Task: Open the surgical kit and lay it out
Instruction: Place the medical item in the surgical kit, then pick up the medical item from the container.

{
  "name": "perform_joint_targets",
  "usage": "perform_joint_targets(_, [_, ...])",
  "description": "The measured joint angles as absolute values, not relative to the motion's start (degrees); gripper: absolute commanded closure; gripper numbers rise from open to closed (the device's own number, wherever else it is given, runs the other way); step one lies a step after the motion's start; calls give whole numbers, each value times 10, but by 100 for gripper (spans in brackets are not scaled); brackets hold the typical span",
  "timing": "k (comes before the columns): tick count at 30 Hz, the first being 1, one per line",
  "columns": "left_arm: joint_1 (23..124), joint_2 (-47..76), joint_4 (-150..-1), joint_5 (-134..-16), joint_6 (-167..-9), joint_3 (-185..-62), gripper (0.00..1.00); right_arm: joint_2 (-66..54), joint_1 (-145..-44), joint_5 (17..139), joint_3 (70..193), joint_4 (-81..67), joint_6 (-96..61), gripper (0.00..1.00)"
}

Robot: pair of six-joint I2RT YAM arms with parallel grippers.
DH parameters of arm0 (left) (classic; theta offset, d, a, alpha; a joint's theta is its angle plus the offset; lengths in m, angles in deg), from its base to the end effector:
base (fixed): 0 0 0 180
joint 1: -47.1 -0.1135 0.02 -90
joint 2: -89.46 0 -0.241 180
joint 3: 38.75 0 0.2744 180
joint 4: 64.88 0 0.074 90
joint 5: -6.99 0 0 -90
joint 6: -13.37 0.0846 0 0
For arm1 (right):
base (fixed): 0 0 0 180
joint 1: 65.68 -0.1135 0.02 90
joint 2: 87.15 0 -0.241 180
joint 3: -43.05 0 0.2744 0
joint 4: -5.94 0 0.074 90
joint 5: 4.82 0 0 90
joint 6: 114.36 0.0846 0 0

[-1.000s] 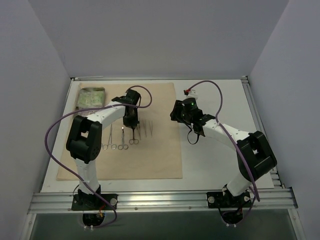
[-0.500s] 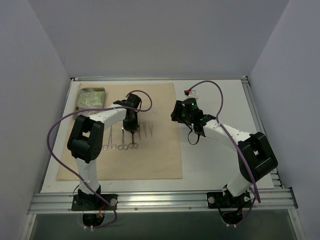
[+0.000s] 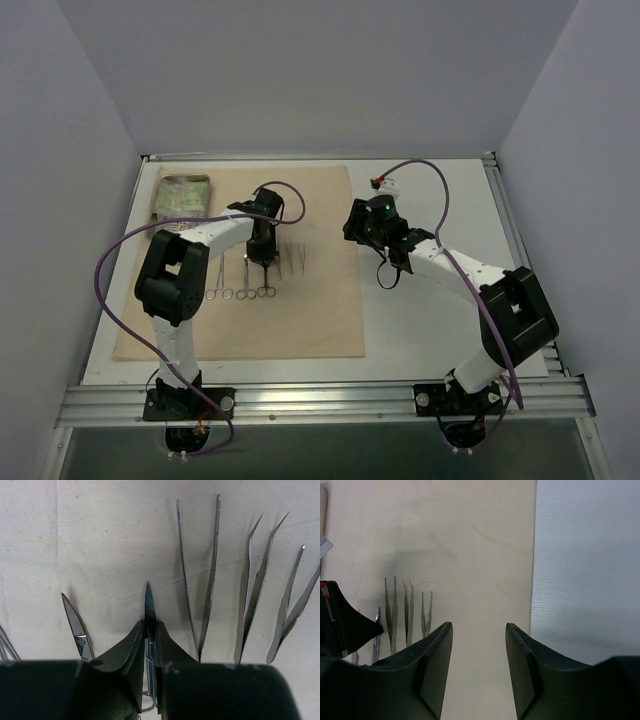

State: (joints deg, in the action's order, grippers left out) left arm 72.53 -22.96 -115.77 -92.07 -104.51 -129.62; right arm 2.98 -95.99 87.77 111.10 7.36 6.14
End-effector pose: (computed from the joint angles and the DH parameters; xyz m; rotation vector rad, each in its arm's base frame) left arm 0.3802 -0.1660 0.0853 -0.0940 2.7963 0.0043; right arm 0.3672 0.2103 0.1954 0.0344 1.9885 0.6573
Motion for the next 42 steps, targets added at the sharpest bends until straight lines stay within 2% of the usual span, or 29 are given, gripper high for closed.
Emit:
perform_joint_targets(3, [725, -230, -1158, -921, -1044, -1296, 73, 27, -960, 879, 1111, 72, 61, 57])
perform_joint_targets(4, [725, -230, -1158, -921, -1044, -1296, 65, 27, -960, 879, 1111, 71, 61, 57])
perform_joint_targets(5, [725, -230, -1158, -921, -1043, -1296, 65, 27, -960, 879, 1111, 72, 61, 57])
perform_joint_targets(27, [725, -222, -1191, -929, -1022, -1307, 61, 22, -960, 879, 1111, 67, 58, 57])
perform_joint_targets(42, [705, -114, -1236, -938, -918, -1353, 63, 18, -960, 856, 1112, 42, 43, 57])
